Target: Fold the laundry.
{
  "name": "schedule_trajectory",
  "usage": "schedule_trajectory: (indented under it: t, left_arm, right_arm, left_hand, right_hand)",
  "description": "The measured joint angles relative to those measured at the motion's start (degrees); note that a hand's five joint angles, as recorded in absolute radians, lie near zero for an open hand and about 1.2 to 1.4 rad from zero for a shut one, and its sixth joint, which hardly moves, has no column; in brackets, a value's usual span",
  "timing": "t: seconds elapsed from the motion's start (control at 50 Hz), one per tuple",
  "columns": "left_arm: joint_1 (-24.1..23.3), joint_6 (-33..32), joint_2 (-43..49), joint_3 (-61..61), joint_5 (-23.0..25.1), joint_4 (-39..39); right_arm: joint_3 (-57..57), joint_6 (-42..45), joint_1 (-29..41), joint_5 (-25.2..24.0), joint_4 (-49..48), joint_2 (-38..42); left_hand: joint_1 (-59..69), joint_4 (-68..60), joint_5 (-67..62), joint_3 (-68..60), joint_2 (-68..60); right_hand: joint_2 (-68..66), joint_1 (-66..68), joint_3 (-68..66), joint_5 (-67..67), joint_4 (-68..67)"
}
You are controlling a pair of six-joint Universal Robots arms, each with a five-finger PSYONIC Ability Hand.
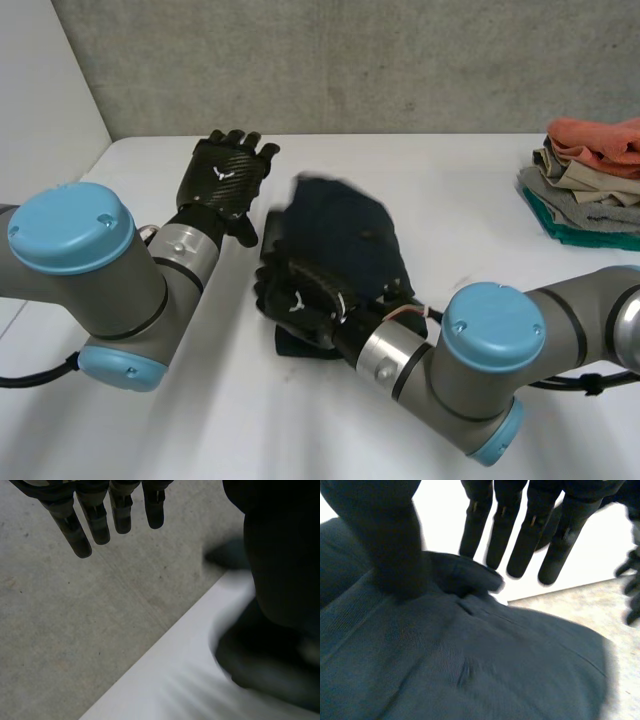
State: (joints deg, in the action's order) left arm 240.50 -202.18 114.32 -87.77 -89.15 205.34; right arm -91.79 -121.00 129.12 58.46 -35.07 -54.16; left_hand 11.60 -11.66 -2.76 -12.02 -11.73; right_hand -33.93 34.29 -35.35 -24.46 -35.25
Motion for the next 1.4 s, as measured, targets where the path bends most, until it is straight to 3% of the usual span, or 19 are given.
schedule_trajectory:
  t: [0.06,0.1,0.22,0.3,0.36,0.54,0.74,0.88,1.0,1.12,1.2,1.26,1.4]
  left_arm:
    - [-0.1,0.4,0.0,0.7,-0.1,0.2]
    - [-0.2,1.0,0.0,1.7,-0.3,0.4]
    - [-0.8,4.4,0.5,5.7,-0.9,0.3]
    - [-2.6,8.0,2.9,9.9,-1.1,-0.7]
    - [-4.6,9.6,5.2,12.4,-1.1,-2.5]
    - [-8.9,10.5,13.5,16.6,-3.9,-13.4]
    - [-8.8,7.6,19.1,17.4,-7.2,-21.4]
    - [-7.8,3.8,20.9,18.4,-7.3,-25.3]
    - [-7.3,3.3,16.8,19.6,-6.2,-25.6]
    - [-6.6,3.4,9.9,21.5,0.1,-25.5]
    - [-5.0,3.9,6.8,23.3,8.0,-25.6]
    - [-3.5,5.7,5.2,25.5,16.8,-26.6]
    - [-1.1,13.9,4.4,30.5,32.3,-31.5]
  right_arm:
    - [-0.9,-3.2,-0.3,0.9,0.3,-1.6]
    - [-1.8,-8.5,-1.6,2.9,0.6,-4.6]
    - [-3.2,-30.5,-6.3,11.4,3.0,-13.7]
    - [-1.3,-45.8,-11.2,16.2,10.7,-17.3]
    - [1.7,-49.9,-14.1,17.4,17.5,-16.5]
    - [16.9,-49.9,-16.1,15.3,34.9,-3.5]
    - [23.7,-47.1,-15.6,10.6,39.5,7.0]
    - [23.7,-37.9,-15.5,16.7,39.5,9.0]
    - [21.6,-31.4,-15.0,22.9,38.2,4.8]
    - [13.2,-30.2,-12.8,24.8,30.5,-4.2]
    - [4.1,-30.4,-10.4,24.4,23.3,-10.0]
    - [-6.0,-30.6,-7.4,23.3,16.0,-13.6]
    - [-17.6,-30.3,-3.8,20.9,3.7,-12.4]
  left_hand:
    - [0.0,0.0,0.0,0.0,0.0]
    - [0.0,0.0,0.0,0.0,0.0]
    - [0.0,0.0,0.0,0.0,0.0]
    - [0.0,0.0,0.0,0.0,0.0]
    - [0.0,0.0,0.0,0.0,0.0]
    - [0.0,0.0,0.0,0.0,0.0]
    - [-0.5,0.0,0.0,0.0,0.0]
    - [-2.1,0.0,0.1,0.3,0.3]
    - [-2.0,0.0,0.1,0.4,0.3]
    - [-1.8,0.0,0.1,0.4,0.3]
    - [-1.3,-0.1,0.1,0.3,0.2]
    - [1.3,-0.6,-0.1,-0.5,-0.9]
    - [3.4,-3.6,-2.6,-2.9,-3.3]
  right_hand:
    - [16.5,-17.0,17.7,17.1,17.3]
    - [21.5,-21.2,21.1,21.7,22.6]
    - [22.0,-21.2,23.2,21.7,23.3]
    - [22.0,-21.2,23.2,21.7,23.3]
    - [22.0,-21.2,23.2,21.7,23.3]
    - [22.0,-21.2,23.2,21.7,23.3]
    - [22.0,-21.2,23.2,21.7,23.3]
    - [23.7,-23.1,23.2,21.7,23.3]
    - [23.9,-23.5,23.2,21.8,23.3]
    - [23.9,-23.5,23.2,21.8,23.3]
    - [23.9,-23.5,23.2,21.8,23.3]
    - [23.9,-23.5,23.2,21.8,23.3]
    - [23.9,-23.5,23.2,21.8,23.3]
